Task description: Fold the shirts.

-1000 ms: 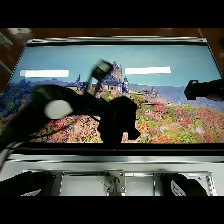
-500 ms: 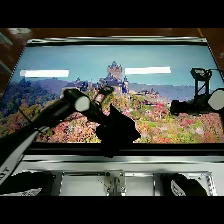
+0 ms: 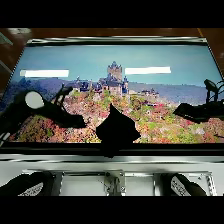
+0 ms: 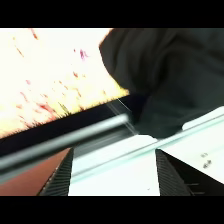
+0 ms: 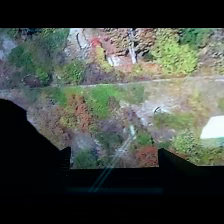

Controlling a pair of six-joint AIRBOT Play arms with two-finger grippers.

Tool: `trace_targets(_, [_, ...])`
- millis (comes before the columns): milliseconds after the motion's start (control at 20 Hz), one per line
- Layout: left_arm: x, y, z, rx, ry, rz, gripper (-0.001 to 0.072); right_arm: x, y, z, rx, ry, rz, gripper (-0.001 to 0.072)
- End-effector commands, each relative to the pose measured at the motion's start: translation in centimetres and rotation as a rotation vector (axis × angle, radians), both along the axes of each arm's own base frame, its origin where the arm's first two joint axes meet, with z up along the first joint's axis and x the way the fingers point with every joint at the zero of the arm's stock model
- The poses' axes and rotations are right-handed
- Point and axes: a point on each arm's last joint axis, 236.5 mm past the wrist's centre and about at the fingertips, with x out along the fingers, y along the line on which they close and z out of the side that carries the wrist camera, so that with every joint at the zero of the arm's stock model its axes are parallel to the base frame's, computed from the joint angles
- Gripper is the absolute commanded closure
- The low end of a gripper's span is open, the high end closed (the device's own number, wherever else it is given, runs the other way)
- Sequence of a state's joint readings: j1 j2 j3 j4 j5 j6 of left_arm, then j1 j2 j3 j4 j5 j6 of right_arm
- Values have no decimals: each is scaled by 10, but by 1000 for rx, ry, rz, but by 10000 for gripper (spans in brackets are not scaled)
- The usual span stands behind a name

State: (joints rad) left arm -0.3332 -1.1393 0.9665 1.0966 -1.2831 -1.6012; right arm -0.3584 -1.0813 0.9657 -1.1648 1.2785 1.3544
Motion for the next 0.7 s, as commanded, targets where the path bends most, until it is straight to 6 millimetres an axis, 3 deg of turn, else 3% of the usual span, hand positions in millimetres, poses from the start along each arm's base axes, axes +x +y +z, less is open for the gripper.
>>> trace_targets(0, [-17, -11, -55, -138, 89, 196, 93, -7, 29, -29, 252, 102, 8, 50])
trace_targets(150, [-1, -21, -79, -210, 84, 334, 94, -16, 52, -57, 286, 202, 63, 50])
trace_targets(350, [17, -41, -97, -280, 85, 385, 94, -17, 79, -73, 281, 246, 138, 50])
trace_targets(650, [11, -63, -131, -302, 158, 396, 98, -18, 96, -83, 272, 283, 154, 51])
